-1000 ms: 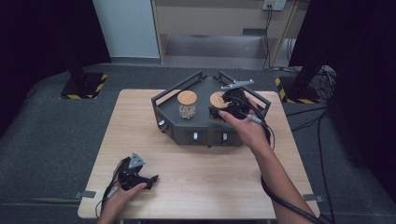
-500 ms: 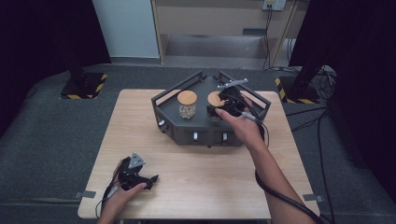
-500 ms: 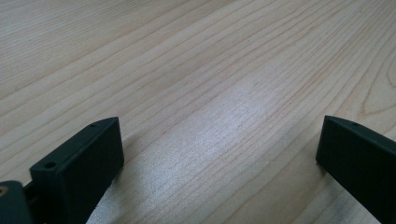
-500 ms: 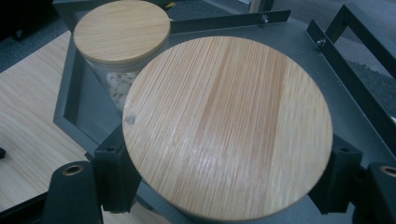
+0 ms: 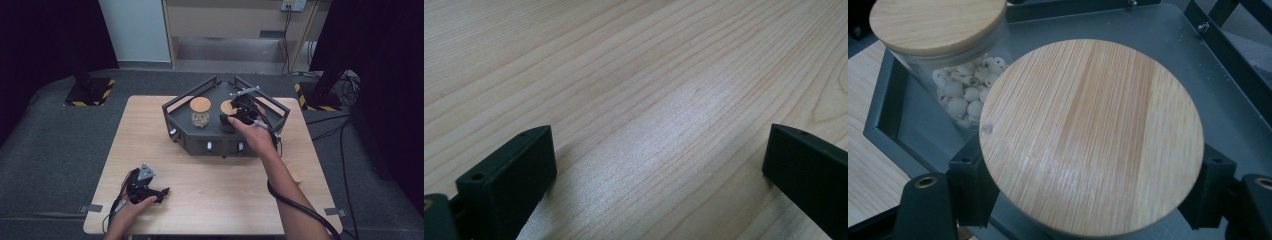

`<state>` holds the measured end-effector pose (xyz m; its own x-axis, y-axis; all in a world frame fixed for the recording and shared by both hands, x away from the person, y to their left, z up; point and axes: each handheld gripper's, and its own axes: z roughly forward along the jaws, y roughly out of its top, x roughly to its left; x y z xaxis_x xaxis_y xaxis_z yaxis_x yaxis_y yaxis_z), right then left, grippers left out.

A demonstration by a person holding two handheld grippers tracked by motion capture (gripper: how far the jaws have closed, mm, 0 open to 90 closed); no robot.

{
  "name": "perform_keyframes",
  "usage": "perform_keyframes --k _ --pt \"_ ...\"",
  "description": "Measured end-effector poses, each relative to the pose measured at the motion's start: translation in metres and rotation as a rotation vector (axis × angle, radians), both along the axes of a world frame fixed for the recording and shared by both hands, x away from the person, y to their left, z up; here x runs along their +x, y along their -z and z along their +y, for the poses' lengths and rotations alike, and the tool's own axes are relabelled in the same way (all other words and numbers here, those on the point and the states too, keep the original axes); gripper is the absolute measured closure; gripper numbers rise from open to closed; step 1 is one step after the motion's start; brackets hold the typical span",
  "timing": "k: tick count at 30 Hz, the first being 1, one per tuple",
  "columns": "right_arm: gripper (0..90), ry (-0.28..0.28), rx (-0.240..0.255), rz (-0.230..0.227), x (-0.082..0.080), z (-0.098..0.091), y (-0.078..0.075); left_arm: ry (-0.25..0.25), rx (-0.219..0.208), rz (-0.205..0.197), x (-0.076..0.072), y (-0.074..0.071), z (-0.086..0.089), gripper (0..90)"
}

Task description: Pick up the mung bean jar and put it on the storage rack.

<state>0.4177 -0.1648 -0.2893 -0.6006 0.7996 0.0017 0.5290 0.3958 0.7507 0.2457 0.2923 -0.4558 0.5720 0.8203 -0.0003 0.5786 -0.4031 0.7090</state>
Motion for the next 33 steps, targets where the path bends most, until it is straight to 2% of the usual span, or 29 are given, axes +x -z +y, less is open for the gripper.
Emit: perform_keyframes --k 18,22,25,33 --pt "25.7 0.010 0.001 0.009 0.005 0.002 0.009 -0.001 -0.001 0.001 0.000 0.000 0.000 0.0" --pt "25.6 0.008 0.000 0.006 0.004 0.002 0.010 -0.001 -0.001 0.001 0.000 0.000 0.000 0.0" --pt "25.6 0.006 -0.013 -0.012 0.000 0.005 0.012 -0.001 -0.001 0.001 0.000 0.000 0.000 0.0" --pt "24.8 0.005 0.003 -0.021 -0.002 0.002 0.016 -0.001 -0.001 0.001 0.000 0.000 0.000 0.0"
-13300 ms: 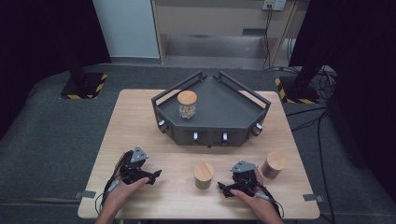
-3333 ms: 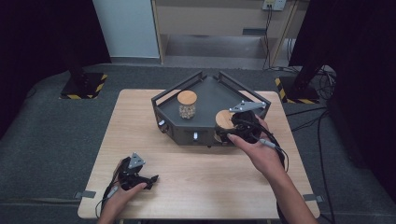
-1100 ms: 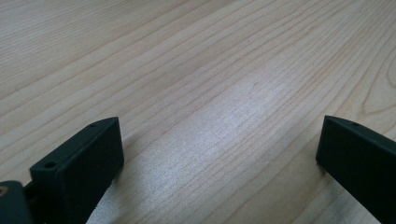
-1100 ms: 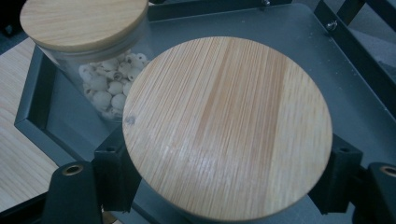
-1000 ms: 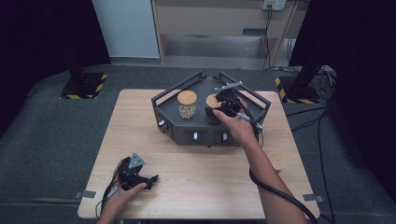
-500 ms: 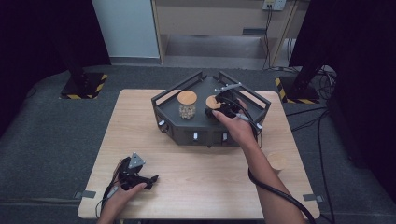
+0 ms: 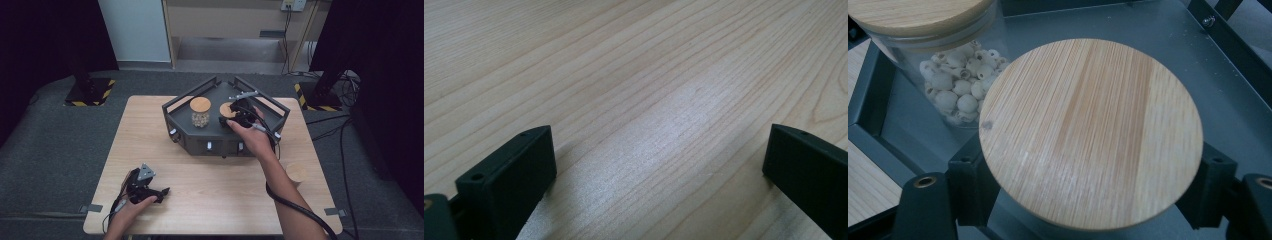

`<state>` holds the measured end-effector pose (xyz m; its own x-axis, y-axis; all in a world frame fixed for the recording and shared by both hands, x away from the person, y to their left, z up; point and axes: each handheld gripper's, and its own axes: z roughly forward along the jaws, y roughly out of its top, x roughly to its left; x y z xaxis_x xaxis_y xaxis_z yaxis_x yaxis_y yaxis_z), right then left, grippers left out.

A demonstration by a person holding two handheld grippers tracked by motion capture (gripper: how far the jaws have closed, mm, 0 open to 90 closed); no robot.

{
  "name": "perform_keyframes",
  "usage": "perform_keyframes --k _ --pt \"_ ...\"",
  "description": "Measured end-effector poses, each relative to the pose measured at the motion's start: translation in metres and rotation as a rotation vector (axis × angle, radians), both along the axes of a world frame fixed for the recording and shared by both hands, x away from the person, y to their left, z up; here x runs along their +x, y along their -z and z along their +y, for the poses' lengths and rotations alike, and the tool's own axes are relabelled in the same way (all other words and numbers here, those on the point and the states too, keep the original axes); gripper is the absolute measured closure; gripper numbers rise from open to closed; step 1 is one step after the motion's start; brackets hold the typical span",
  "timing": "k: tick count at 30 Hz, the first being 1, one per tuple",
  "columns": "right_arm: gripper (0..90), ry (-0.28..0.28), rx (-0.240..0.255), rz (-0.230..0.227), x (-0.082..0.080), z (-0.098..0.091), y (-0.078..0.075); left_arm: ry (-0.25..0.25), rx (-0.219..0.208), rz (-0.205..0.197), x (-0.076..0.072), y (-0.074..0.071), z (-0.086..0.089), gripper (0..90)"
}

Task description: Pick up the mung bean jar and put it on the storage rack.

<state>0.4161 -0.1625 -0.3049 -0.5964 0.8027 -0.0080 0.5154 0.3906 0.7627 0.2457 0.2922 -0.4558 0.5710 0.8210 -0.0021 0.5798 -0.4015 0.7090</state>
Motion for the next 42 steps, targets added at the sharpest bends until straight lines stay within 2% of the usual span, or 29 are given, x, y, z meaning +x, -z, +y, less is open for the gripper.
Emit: perform_keyframes --k 3,5,7,13,24,42 --pt "17.2 -0.012 0.005 0.022 0.004 -0.001 -0.001 0.000 0.000 0.000 0.000 0.000 0.000 0.0" --pt "13.4 -0.009 -0.010 0.006 0.000 0.000 -0.002 0.000 0.000 0.000 0.000 0.000 0.000 0.0" --pt "10.0 -0.023 -0.007 0.009 -0.001 -0.002 -0.004 0.000 0.000 0.000 0.000 0.000 0.000 0.0" --pt "6.0 -0.023 -0.010 -0.008 -0.010 -0.010 -0.006 0.001 0.001 0.000 0.000 0.000 0.000 0.0" --pt "5.4 -0.026 0.018 -0.018 -0.023 -0.030 -0.009 0.002 0.003 0.001 0.000 0.000 0.000 0.0" --pt "5.2 -0.036 0.014 -0.015 -0.044 -0.054 -0.014 0.001 0.004 0.001 0.000 0.000 0.000 0.0"
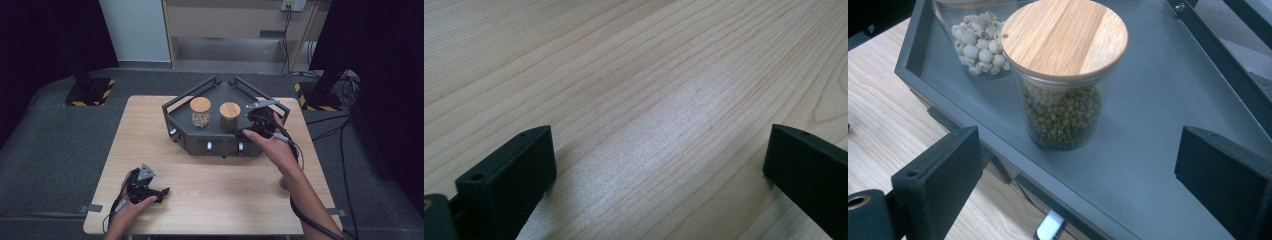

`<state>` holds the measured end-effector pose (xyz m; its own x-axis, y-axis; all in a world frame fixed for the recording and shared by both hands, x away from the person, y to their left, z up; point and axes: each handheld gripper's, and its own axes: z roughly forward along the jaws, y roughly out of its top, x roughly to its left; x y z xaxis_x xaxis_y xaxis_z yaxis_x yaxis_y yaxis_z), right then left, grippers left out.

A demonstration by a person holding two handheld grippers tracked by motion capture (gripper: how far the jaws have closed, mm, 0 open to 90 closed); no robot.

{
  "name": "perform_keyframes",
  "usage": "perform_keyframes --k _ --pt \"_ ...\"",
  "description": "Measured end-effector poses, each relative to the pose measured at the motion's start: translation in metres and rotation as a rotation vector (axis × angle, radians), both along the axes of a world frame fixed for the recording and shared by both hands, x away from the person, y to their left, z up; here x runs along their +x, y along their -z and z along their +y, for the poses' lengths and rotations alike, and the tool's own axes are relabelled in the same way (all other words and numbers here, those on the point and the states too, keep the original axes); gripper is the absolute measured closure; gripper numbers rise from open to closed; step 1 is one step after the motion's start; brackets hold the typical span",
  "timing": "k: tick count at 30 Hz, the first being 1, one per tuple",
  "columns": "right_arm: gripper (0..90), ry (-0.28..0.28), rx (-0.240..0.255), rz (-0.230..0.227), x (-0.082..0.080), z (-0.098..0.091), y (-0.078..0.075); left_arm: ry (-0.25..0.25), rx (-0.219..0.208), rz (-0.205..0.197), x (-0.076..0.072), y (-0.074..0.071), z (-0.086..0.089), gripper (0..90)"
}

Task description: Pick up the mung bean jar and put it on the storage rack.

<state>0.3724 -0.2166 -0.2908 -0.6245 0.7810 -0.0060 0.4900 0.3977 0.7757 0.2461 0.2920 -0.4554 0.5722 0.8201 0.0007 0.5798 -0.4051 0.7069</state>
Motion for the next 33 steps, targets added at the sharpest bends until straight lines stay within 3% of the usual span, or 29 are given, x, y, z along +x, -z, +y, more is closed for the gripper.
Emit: perform_keyframes --k 33 --pt "5.4 0.006 0.000 -0.002 -0.036 -0.045 0.011 0.000 0.000 0.000 0.000 0.000 0.000 0.0"
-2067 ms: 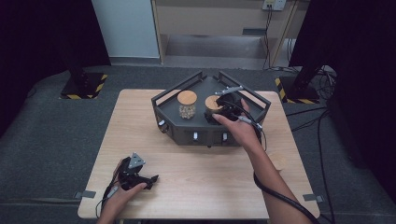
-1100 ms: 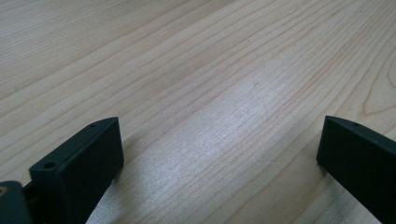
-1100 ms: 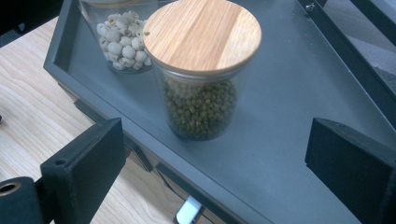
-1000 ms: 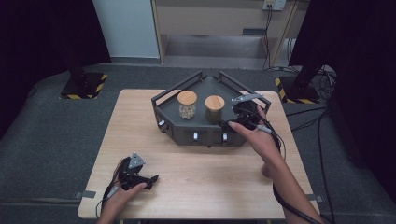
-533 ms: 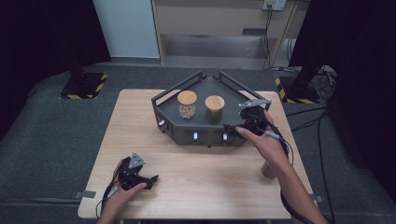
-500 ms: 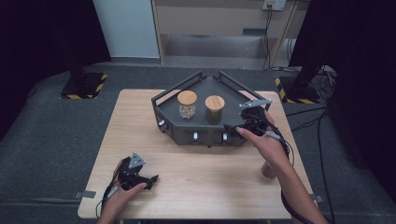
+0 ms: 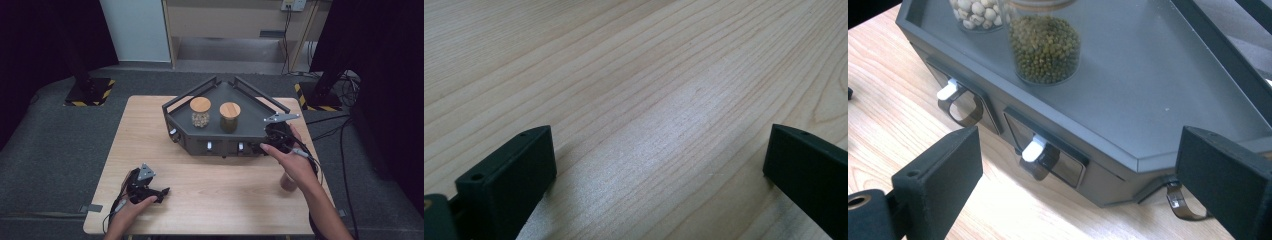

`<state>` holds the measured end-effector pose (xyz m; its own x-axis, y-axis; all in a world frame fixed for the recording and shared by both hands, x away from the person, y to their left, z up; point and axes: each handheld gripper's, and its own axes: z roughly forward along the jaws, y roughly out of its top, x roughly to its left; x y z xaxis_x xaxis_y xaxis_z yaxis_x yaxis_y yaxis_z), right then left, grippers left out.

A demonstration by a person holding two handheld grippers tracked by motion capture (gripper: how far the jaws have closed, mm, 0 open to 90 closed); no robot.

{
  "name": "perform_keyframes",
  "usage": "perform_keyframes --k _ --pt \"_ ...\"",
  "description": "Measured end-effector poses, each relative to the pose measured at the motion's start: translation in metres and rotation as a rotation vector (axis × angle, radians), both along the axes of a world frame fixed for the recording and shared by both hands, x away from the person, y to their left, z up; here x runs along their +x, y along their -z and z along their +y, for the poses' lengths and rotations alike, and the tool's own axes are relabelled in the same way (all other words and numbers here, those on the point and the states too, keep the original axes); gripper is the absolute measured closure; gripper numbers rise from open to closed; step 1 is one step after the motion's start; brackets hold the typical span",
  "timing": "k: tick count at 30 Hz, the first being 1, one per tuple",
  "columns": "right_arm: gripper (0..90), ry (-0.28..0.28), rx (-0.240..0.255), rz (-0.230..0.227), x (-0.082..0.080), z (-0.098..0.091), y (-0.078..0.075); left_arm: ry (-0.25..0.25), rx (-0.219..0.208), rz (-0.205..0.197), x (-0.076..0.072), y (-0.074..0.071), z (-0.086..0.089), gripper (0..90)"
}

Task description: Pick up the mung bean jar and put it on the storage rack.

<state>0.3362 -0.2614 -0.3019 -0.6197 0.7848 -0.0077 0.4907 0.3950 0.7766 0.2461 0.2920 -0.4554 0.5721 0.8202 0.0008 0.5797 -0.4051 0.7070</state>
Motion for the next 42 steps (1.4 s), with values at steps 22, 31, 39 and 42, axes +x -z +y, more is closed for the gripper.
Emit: perform_keyframes --k 22,31,39,42 --pt "5.0 0.070 0.022 0.033 -0.027 -0.040 0.020 0.000 0.000 0.000 0.000 0.000 0.000 0.0" --pt "4.6 0.092 0.009 0.012 -0.040 -0.050 0.020 0.000 0.000 0.000 0.000 0.000 0.000 0.0" --pt "4.3 0.103 0.001 0.010 -0.049 -0.059 0.023 0.000 -0.001 0.000 0.000 0.000 0.000 0.0" --pt "4.4 0.108 -0.007 0.012 -0.052 -0.061 0.026 0.000 0.000 0.000 0.000 0.000 0.000 0.0"
